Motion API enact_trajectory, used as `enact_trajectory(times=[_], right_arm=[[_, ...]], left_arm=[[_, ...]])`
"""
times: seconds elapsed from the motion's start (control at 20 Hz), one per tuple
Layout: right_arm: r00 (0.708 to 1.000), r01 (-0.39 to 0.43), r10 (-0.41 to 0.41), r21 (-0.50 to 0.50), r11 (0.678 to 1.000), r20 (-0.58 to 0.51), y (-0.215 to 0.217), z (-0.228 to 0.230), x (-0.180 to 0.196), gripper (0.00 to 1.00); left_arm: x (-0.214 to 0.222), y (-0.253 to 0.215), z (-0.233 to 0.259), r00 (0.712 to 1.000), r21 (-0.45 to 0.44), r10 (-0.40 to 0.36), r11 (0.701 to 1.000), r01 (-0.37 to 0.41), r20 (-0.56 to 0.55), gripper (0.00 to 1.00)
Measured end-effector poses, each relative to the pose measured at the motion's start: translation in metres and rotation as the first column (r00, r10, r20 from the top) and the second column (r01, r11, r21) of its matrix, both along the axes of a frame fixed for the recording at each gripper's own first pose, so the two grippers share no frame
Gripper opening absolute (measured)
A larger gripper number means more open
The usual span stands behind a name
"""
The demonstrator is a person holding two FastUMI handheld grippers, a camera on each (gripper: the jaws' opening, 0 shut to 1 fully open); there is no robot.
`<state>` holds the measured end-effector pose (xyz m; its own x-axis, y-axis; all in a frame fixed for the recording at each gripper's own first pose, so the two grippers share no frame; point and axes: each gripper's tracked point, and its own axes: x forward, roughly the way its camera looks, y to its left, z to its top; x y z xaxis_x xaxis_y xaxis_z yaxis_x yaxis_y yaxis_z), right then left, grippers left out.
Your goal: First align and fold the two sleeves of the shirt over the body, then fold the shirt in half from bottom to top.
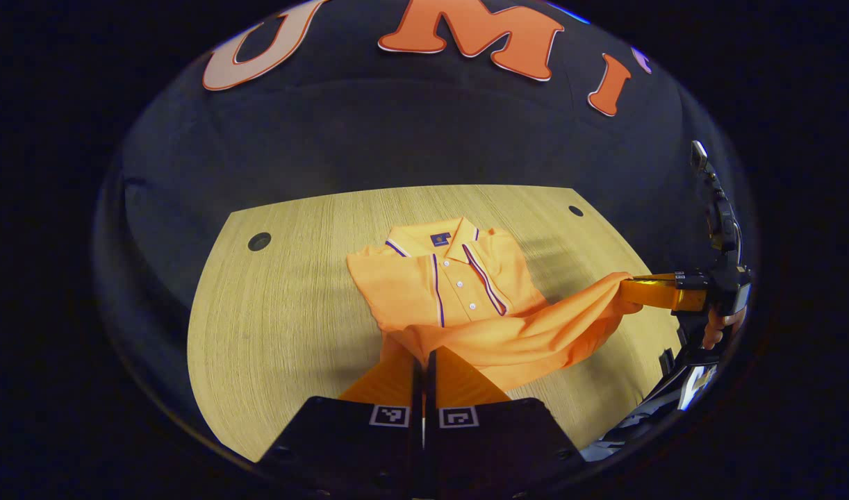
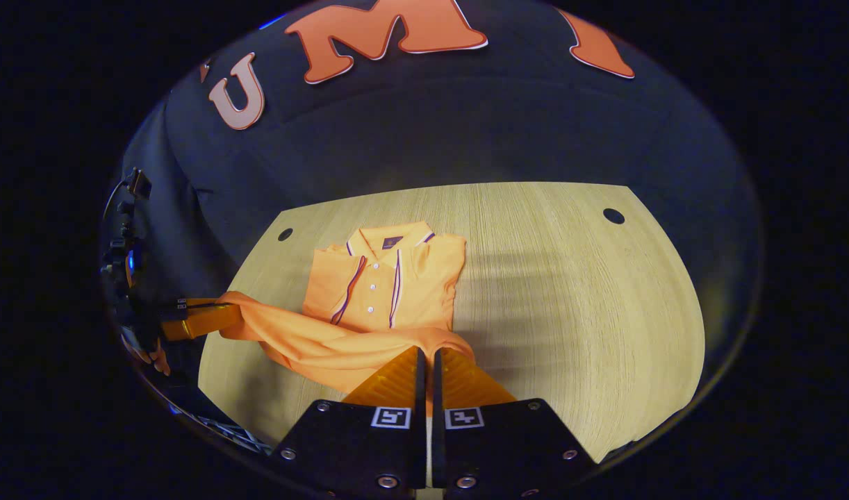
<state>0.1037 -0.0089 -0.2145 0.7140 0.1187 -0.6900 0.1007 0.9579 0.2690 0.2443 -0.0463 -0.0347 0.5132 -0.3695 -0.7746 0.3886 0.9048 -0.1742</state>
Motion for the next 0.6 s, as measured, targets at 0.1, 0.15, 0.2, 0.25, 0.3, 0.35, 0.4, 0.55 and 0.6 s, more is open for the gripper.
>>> enact_trajectory(times=[0.1, 0.15, 0.2, 0.25, 0.3, 0.35, 0.4, 0.55, 0.6], right_arm=[[1.0, 0.01, -0.01, -0.001, 1.0, -0.004, -0.002, 0.001, 0.022, 0.04], [1.0, 0.011, -0.011, -0.004, 1.0, -0.005, -0.003, 0.002, 0.034, 0.04], [1.0, 0.013, -0.013, -0.007, 1.0, -0.005, -0.003, 0.003, 0.047, 0.04], [1.0, 0.017, -0.017, -0.011, 1.0, -0.011, -0.004, 0.004, 0.057, 0.04], [1.0, 0.019, -0.019, -0.011, 1.0, -0.012, -0.004, 0.005, 0.069, 0.04], [1.0, 0.023, -0.023, -0.016, 1.0, -0.015, -0.006, 0.006, 0.079, 0.04], [1.0, 0.024, -0.024, -0.019, 1.0, -0.017, -0.006, 0.005, 0.088, 0.04], [0.999, 0.031, -0.033, -0.033, 0.999, -0.041, -0.011, -0.003, 0.114, 0.04], [0.998, 0.039, -0.04, -0.027, 0.999, -0.05, -0.013, -0.006, 0.123, 0.04]], left_arm=[[0.022, 0.001, -0.006, 1.0, 0.005, -0.002, 1.0, 0.002, -0.007, 0.01], [0.032, 0.002, -0.008, 1.0, 0.003, 0.001, 1.0, -0.001, -0.012, 0.01], [0.043, 0.002, -0.012, 1.0, 0.001, 0.005, 1.0, -0.005, -0.02, 0.01], [0.055, 0.003, -0.015, 1.0, -0.005, 0.004, 1.0, -0.004, -0.028, 0.01], [0.063, 0.005, -0.018, 0.999, -0.007, 0.005, 1.0, -0.006, -0.041, 0.01], [0.073, 0.006, -0.021, 0.999, -0.01, 0.006, 1.0, -0.007, -0.051, 0.01], [0.084, 0.007, -0.025, 0.998, -0.011, 0.009, 1.0, -0.009, -0.058, 0.01], [0.113, 0.009, -0.036, 0.997, -0.01, 0.012, 1.0, -0.013, -0.073, 0.01], [0.124, 0.008, -0.041, 0.997, -0.009, 0.014, 1.0, -0.015, -0.079, 0.01]])
